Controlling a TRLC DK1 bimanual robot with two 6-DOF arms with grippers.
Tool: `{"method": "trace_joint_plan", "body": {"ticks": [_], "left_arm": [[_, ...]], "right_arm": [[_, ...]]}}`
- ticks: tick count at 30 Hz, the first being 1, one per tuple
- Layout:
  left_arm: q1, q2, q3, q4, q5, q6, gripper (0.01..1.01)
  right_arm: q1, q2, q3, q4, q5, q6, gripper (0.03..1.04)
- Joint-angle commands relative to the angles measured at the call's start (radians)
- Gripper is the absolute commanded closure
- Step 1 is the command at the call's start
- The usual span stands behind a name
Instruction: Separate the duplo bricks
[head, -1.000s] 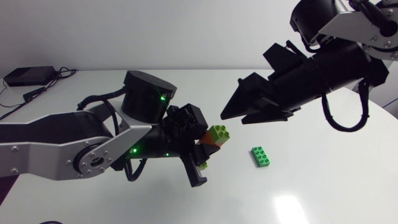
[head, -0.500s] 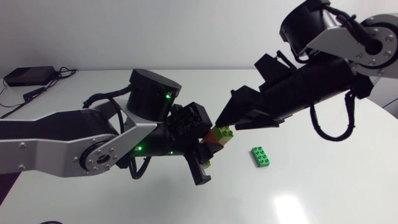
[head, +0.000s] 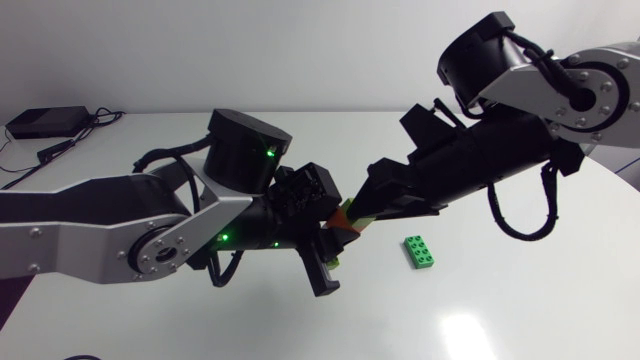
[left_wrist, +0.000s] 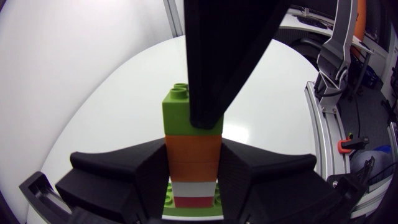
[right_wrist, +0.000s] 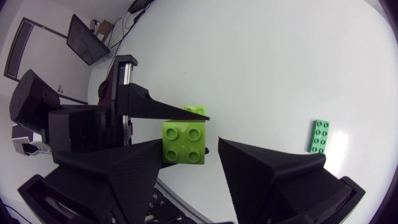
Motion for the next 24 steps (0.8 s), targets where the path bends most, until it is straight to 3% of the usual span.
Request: {"method": "trace_joint_plan", "body": {"ticks": [1,4,7,17,24], "left_arm": [[0.001,0.004,0.034,0.008,-0.008,0.013,0.825],[-0.002,0.004,0.036,0.004,-0.008,0.013,0.825],[-0.003,0.004,0.031,0.003,-0.008,0.012,0.825],[-0.006,0.0,0.016,0.001,-0.008,0.012,0.825],[-0.043,-0.014,-0.041,0.017,-0.037,0.055,0.823]], "right_arm": [[0.015,-0.008,-0.03,0.011,0.014,0.019,0.52],[0.021,-0.011,-0.033,0.013,0.024,0.019,0.54],[0.027,-0.019,-0.032,0.022,0.035,0.017,0.65],[0.07,-0.05,-0.036,0.025,0.093,0.006,0.69],[-0.025,-0.06,-0.006,-0.005,-0.043,0.014,0.71]]}}
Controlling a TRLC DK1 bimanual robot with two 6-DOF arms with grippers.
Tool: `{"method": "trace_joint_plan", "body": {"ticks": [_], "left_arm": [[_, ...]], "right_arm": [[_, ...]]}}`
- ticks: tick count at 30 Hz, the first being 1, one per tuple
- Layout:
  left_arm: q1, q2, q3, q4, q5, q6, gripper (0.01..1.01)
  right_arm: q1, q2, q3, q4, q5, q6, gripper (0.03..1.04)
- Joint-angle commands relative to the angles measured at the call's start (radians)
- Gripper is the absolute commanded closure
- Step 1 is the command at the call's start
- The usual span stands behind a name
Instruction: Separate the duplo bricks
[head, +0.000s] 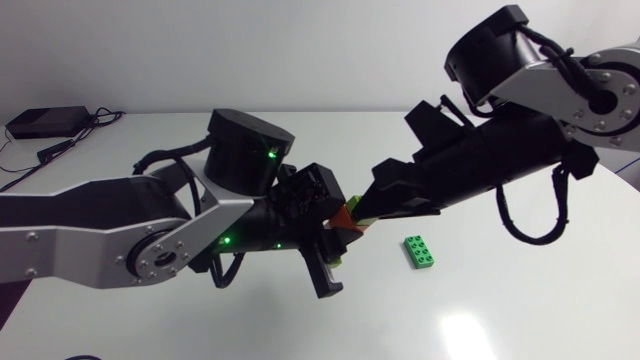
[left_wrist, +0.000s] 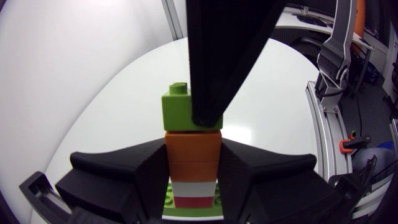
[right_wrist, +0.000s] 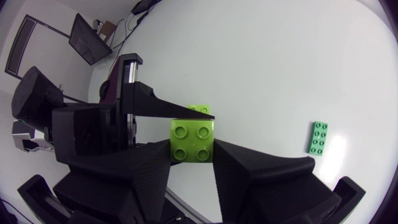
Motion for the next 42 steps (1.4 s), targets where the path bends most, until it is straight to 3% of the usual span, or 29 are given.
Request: {"method": "trace_joint_plan", "body": {"ticks": [1,6,9,12,15,26,42], "left_arm": [[-0.026,-0.011,-0.046,0.005,-0.016,0.041,0.823],[-0.02,-0.017,-0.057,0.006,-0.019,0.043,0.821],[0.011,-0.042,-0.054,-0.009,-0.023,0.043,0.821],[0.061,-0.102,-0.04,-0.056,-0.019,0.055,0.821],[0.118,-0.162,-0.012,-0.118,0.02,0.055,0.821],[0.163,-0.225,0.012,-0.181,0.055,0.022,0.816],[0.169,-0.215,0.026,-0.194,0.105,-0.031,0.815]], "right_arm": [[-0.031,-0.021,0.011,-0.017,-0.048,0.011,0.71],[-0.056,-0.036,0.03,-0.029,-0.051,0.008,0.71],[-0.087,-0.033,0.0,0.011,0.055,-0.038,0.71],[-0.074,0.009,-0.095,0.135,0.25,-0.082,0.71],[-0.071,0.101,-0.148,0.2,0.317,-0.119,0.71],[-0.06,0.387,-0.15,0.339,0.405,-0.171,0.71],[0.001,0.549,-0.101,0.379,0.494,-0.191,0.69]]}}
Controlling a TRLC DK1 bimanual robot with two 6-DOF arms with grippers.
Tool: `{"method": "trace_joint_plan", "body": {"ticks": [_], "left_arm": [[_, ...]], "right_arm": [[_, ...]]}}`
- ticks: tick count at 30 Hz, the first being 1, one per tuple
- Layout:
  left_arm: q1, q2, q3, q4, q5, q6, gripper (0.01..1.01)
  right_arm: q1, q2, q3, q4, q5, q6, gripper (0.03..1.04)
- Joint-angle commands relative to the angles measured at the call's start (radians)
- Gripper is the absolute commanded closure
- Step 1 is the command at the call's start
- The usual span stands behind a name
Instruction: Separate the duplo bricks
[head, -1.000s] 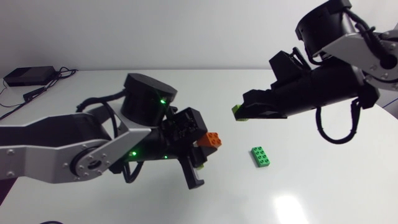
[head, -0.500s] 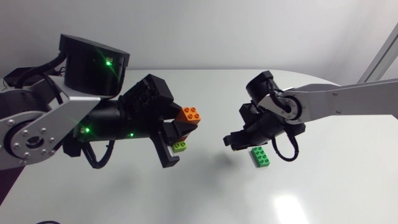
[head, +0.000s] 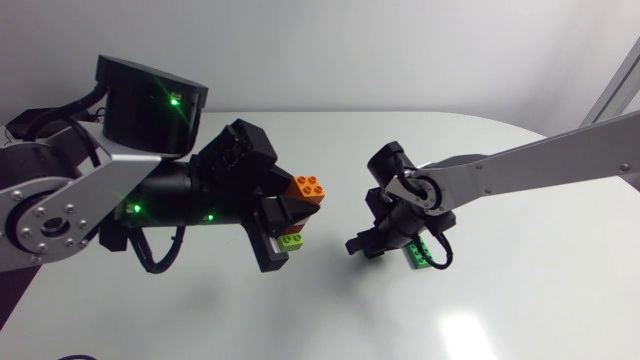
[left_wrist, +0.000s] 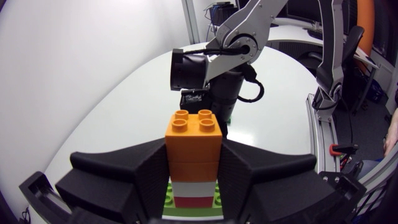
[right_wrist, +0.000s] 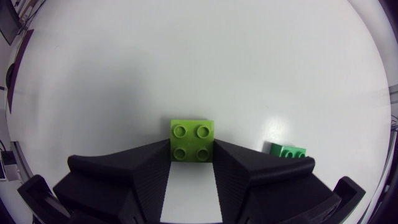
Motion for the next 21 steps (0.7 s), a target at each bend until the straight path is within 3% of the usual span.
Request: {"method": "trace_joint_plan", "body": {"ticks": [1,2,5,6,10,14,21], "left_arm": [[0.005,0.005,0.033,0.0,0.013,-0.018,0.815],[0.003,0.005,0.034,0.0,0.013,-0.018,0.815],[0.002,0.01,0.031,0.001,0.013,-0.02,0.815],[0.0,0.011,0.03,0.004,0.013,-0.02,0.815],[-0.006,0.017,0.025,0.012,0.013,-0.023,0.815],[-0.006,0.039,0.005,0.036,0.012,-0.017,0.815],[-0.048,0.122,-0.047,0.13,-0.022,0.003,0.815]], "right_arm": [[0.009,0.03,0.025,0.0,0.011,-0.02,0.68],[0.009,0.032,0.027,-0.001,0.011,-0.02,0.62],[0.009,0.044,0.037,-0.033,0.01,-0.021,0.22],[0.009,0.045,0.04,-0.044,0.011,-0.021,0.17],[-0.008,0.019,0.037,-0.056,0.01,-0.023,0.12],[-0.043,-0.111,0.031,-0.104,-0.021,-0.021,0.12],[-0.166,-0.439,0.093,-0.302,-0.329,0.015,0.12]]}}
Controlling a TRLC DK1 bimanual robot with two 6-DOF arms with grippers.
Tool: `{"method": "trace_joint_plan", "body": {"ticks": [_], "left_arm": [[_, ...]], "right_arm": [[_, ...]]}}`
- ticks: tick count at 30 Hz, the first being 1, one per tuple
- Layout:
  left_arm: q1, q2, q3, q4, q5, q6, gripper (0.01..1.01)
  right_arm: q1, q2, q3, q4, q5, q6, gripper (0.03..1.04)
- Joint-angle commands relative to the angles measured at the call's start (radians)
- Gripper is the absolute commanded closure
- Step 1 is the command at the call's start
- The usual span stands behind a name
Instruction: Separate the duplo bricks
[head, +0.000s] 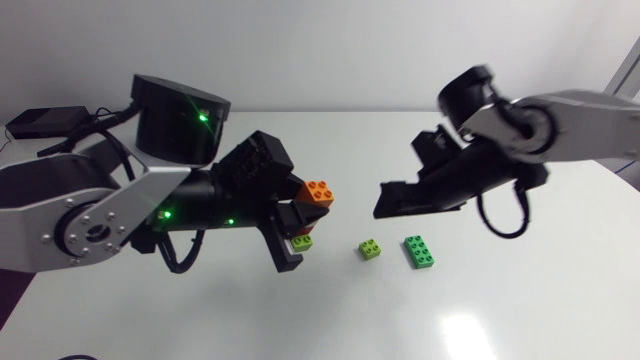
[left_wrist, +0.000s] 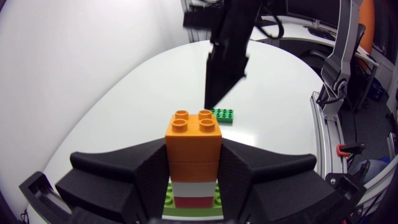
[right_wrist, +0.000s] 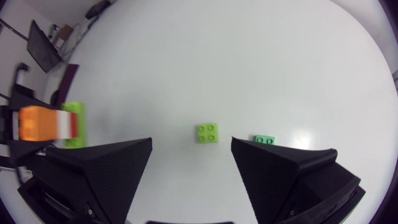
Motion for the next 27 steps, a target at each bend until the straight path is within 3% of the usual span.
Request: {"method": "trace_joint_plan", "body": {"ticks": [1,6,17,27], "left_arm": [[-0.037,0.049,-0.025,0.032,-0.012,0.006,0.815],[-0.102,0.105,0.015,0.05,-0.052,0.009,0.813],[-0.144,0.135,0.078,0.042,-0.072,0.006,0.813],[-0.148,0.134,0.105,0.029,-0.075,0.003,0.813]], "right_arm": [[-0.026,-0.092,0.042,-0.069,-0.087,0.021,0.12],[-0.02,-0.173,0.065,-0.115,-0.214,0.084,0.13],[0.102,-0.188,0.05,-0.074,-0.205,0.176,0.13],[0.158,-0.176,0.025,-0.058,-0.169,0.18,0.16]]}}
